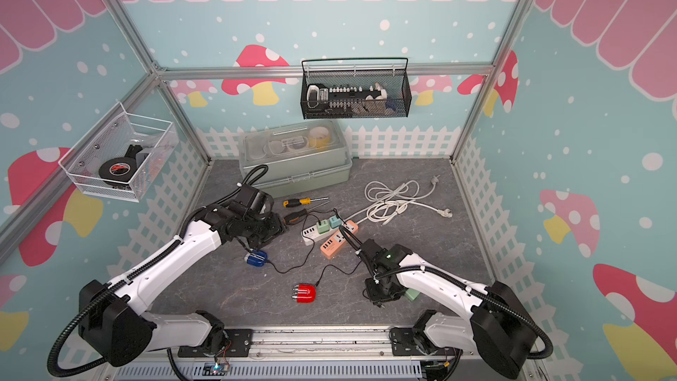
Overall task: Charge the electric shaver
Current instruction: Pick up the charging cable from the center of the board.
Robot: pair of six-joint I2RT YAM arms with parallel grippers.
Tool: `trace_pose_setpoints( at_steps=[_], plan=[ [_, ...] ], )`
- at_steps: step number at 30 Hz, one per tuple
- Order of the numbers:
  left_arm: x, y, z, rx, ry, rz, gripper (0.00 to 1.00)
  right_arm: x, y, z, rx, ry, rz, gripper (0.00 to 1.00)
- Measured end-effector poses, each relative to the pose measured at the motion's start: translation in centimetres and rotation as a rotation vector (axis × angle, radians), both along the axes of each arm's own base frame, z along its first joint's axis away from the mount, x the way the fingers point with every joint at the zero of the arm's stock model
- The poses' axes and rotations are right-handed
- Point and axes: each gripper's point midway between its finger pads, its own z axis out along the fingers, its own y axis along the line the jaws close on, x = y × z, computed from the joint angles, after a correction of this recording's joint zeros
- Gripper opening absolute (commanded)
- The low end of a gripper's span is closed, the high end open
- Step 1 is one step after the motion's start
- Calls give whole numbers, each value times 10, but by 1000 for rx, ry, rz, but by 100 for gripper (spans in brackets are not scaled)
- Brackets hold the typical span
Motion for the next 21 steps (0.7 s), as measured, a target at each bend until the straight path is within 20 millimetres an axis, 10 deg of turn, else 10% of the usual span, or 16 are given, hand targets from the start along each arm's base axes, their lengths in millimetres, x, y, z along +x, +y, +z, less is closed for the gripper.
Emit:
trace_pose_setpoints(
  at_steps=[13, 21],
  plan=[
    [-3, -1, 10, -29, -21, -10, 63, -6, -1, -17, -79, 19, 3, 44],
    [-3, 0, 13, -41, -25, -5, 63, -4, 2, -27, -94, 31, -16, 22]
  ],
)
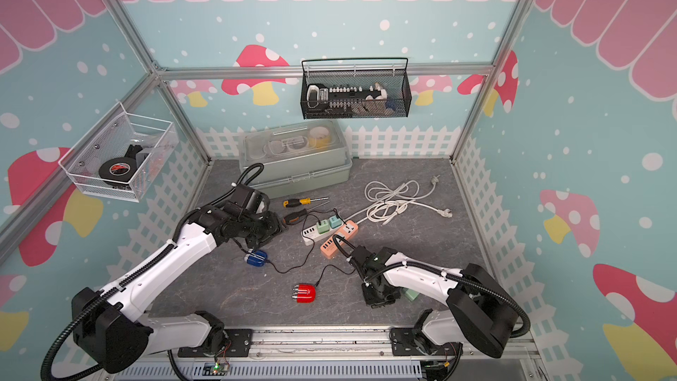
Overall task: Charge the electric shaver
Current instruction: Pick up the charging cable from the center of the board.
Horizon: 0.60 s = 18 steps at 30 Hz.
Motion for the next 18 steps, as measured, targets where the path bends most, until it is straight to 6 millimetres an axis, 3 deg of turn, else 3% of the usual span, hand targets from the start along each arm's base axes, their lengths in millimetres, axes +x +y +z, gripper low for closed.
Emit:
trace_pose_setpoints(
  at_steps=[4, 10, 13, 15, 18],
  plan=[
    [0, 0, 0, -2, 1, 2, 62, -1, 0, 0, 2, 2, -1, 17],
    [1, -1, 0, -10, 2, 1, 61, 0, 1, 0, 7, 0, -2, 0],
    [1, -2, -2, -17, 12, -1, 61, 1, 2, 1, 8, -4, 4, 0],
    [2, -4, -2, -27, 19, 3, 62, 6, 6, 5, 20, -20, 10, 0],
    [7, -11, 4, -59, 22, 6, 62, 30, 22, 28, 77, -76, 9, 0]
  ],
)
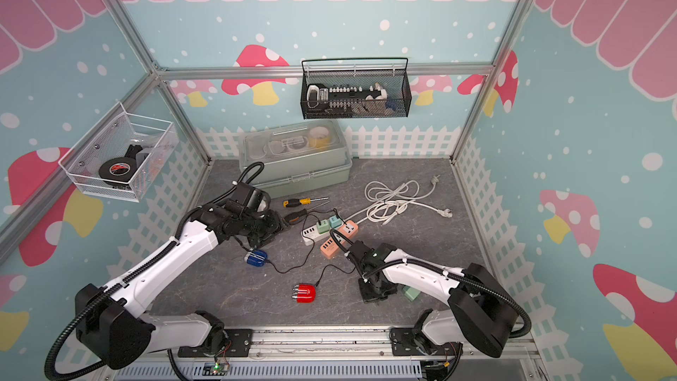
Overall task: Charge the electric shaver
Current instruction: Pick up the charging cable from the center of the board.
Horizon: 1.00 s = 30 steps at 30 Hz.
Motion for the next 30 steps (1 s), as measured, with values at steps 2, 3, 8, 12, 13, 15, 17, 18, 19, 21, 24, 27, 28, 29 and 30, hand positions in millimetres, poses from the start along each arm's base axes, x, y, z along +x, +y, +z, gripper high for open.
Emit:
trace_pose_setpoints(
  at_steps=[2, 3, 8, 12, 13, 15, 17, 18, 19, 21, 24, 27, 28, 29, 30],
  plan=[
    [7, -8, 9, -38, -13, -2, 63, 24, 14, 25, 77, -55, -15, 0],
    [13, -15, 17, -66, -29, -6, 63, 37, 20, 40, 124, -86, -26, 0],
    [36, -59, 63, -256, -131, -79, 65, 90, 42, 115, 378, -187, -55, 0],
    [44, -104, 96, -405, -186, -200, 65, 109, 61, 157, 573, -179, -28, 0],
    [43, -115, 102, -433, -192, -235, 65, 111, 67, 164, 619, -165, -20, 0],
    [41, -133, 110, -476, -194, -298, 63, 115, 75, 171, 691, -134, -16, 0],
    [36, -145, 110, -502, -184, -348, 60, 119, 80, 177, 753, -109, -22, 0],
    [34, -149, 107, -510, -173, -367, 57, 121, 82, 180, 780, -98, -30, 0],
    [32, -152, 104, -513, -161, -380, 53, 123, 83, 182, 805, -91, -37, 0],
    [31, -155, 97, -509, -145, -399, 50, 127, 84, 187, 846, -81, -51, 0],
    [31, -156, 89, -502, -129, -417, 50, 133, 86, 194, 901, -70, -69, 0],
    [29, -158, 86, -502, -119, -434, 50, 136, 89, 201, 942, -63, -73, 0],
    [30, -159, 86, -504, -118, -440, 50, 137, 91, 203, 955, -61, -71, 0],
    [30, -160, 86, -506, -115, -445, 50, 138, 92, 205, 963, -62, -69, 0],
    [31, -162, 86, -509, -114, -451, 49, 138, 93, 206, 972, -61, -69, 0]
  ],
)
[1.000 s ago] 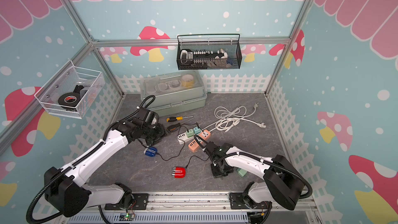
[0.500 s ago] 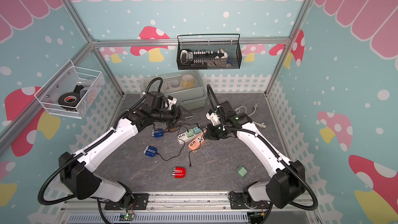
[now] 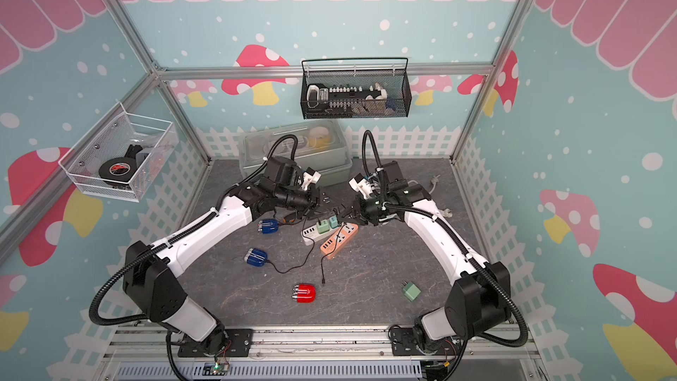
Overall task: Charge the electric shaver
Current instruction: Pick up the charging cable from the center of the board.
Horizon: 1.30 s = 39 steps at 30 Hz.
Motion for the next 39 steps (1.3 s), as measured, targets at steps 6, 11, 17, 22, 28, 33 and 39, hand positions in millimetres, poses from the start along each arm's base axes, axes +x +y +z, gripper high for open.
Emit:
trace_pose_setpoints(
  at_steps=[6, 11, 17, 22, 28, 33, 39],
  plan=[
    [-1, -13, -5, 4, 0, -43, 25, 3, 4, 6, 42, 1, -4, 0],
    [-3, -12, -10, 18, 13, -49, 6, 2, 6, 5, 64, 20, -8, 0],
    [-3, -13, -9, 16, 10, -47, 0, 4, 3, 4, 71, 32, -22, 9],
    [9, -3, -12, 29, 83, 50, 0, 9, -3, 10, 102, 3, -65, 42],
    [41, 31, -12, -18, 223, 361, 0, 2, -8, 15, 245, -19, -176, 49],
    [55, 36, -13, -86, 354, 530, 0, 15, -8, 10, 305, 12, -254, 49],
    [58, 37, -13, -110, 435, 604, 0, 36, -5, 25, 375, -19, -309, 47]
  ],
)
